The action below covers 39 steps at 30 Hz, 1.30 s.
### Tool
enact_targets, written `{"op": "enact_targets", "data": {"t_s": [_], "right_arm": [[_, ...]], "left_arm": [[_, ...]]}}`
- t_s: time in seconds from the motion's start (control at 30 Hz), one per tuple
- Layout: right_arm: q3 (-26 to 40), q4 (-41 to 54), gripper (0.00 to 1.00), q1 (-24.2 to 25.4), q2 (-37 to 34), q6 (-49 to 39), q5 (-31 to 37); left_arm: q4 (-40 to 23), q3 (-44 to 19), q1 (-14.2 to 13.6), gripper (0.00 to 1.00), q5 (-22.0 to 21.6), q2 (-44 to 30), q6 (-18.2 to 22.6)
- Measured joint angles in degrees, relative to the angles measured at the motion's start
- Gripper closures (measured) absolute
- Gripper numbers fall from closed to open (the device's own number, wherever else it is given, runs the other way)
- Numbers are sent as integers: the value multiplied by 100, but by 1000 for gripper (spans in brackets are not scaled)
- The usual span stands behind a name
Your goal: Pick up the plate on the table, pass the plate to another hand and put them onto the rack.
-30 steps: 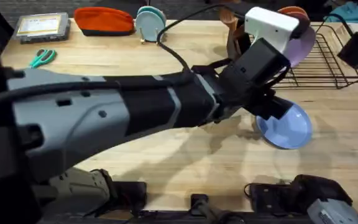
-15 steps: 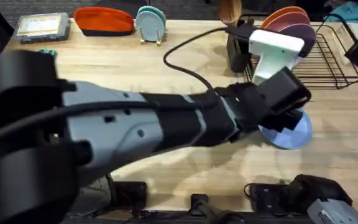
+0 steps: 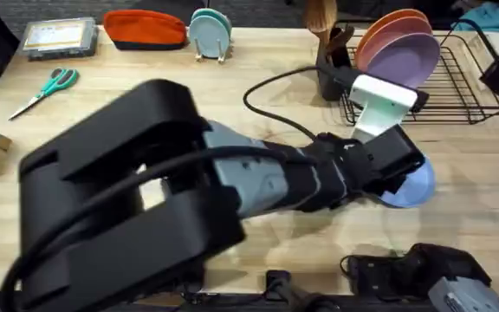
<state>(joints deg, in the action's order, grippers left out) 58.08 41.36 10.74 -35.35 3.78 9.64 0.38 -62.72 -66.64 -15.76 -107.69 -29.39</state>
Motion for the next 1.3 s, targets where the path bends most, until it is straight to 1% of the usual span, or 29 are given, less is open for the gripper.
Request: {"op": "enact_targets", "data": {"t_s": [0.27, 0.33, 0.5, 1.0, 1.07, 1.1, 1.13, 1.23, 1.27, 1.3], "right_arm": [[0, 0, 5, 0, 0, -40, 3], [0, 0, 5, 0, 0, -40, 3], [0, 0, 4, 0, 0, -42, 3], [0, 2, 4, 0, 0, -41, 3], [0, 2, 5, 0, 0, -40, 3], [0, 1, 5, 0, 0, -41, 3], [0, 0, 5, 0, 0, -40, 3], [0, 0, 4, 0, 0, -40, 3], [0, 0, 4, 0, 0, -40, 3], [0, 2, 4, 0, 0, -42, 3]], "left_arm": [[25, 0, -152, 5, -49, -318, 1], [53, -8, -205, 5, -156, -363, 14], [55, -26, -287, 5, -242, -393, 14], [50, -31, -297, 4, -235, -400, 25], [48, -31, -296, 68, -222, -401, 29], [50, -31, -296, 58, -218, -401, 31], [59, -32, -296, 22, -196, -401, 27], [52, -46, -298, 10, -171, -401, 27], [50, -46, -298, 95, -169, -401, 29], [45, -46, -296, 216, -162, -401, 13]]}}
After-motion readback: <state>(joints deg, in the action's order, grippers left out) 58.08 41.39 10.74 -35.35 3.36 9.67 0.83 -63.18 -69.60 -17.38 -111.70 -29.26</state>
